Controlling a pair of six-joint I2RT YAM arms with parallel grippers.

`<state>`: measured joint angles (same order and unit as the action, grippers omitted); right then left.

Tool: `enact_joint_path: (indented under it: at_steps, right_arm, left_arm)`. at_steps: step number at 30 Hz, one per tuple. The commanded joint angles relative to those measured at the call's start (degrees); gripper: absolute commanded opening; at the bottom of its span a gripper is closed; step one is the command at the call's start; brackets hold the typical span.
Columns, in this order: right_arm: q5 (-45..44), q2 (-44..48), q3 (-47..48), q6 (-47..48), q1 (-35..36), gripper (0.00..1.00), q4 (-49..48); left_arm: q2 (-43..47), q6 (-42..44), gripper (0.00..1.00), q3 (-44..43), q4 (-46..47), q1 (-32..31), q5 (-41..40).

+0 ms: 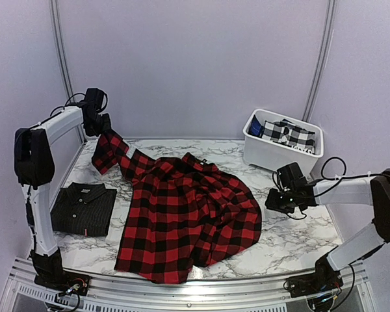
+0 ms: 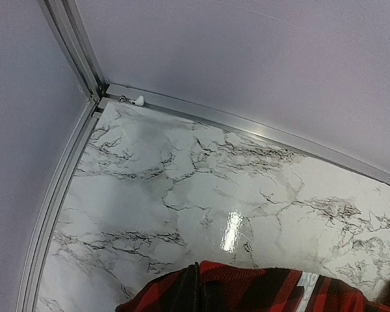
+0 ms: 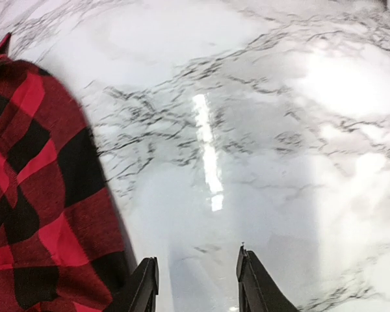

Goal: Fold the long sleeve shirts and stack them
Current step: Flatten out the crumpled shirt at the center of the board.

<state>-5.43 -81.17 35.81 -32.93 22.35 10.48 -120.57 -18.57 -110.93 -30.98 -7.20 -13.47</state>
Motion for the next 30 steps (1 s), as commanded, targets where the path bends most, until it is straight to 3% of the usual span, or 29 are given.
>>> enact_joint_path:
  at_steps: [1,4,9,12,17,19,22,30]
  right_arm:
    - [0.8,-1.8,6.6,4.6,-1.9,0.38,4.2]
    - [2.6,-1.3,10.1,5.7,0.7,0.4,6.2]
    - [-1.9,-0.1,12.8,3.6,12.0,0.52,11.2]
    - [-3.1,2.5,9.5,-0.4,16.7,0.55,12.0]
    - [-5.3,7.5,3.2,-9.8,24.6,0.58,13.3]
    - [-7.1,9.0,1.5,-13.6,27.6,0.58,14.7]
    - [-9.3,10.4,-1.1,-18.3,30.9,0.59,15.4]
    - [-14.5,11.9,-6.4,-25.3,32.1,0.58,14.1]
  left_arm:
    - [-3.1,0.4,0.0,-5.6,-4.8,2.8,-0.2]
    - [-5.3,0.9,0.0,-9.1,-6.6,3.7,1.1]
    - [-5.9,1.9,0.0,-10.4,-7.1,3.7,2.2]
    - [-6.2,2.3,0.16,-11.9,-7.2,3.7,2.9]
    - [-5.9,0.8,0.59,-13.3,-7.3,3.3,6.9]
    - [-5.2,0.8,0.7,-13.2,-7.3,2.7,7.7]
    - [-2.6,0.7,0.8,-11.6,-7.2,0.9,8.8]
    - [6.7,-0.3,0.85,-1.2,-6.6,-7.7,9.4]
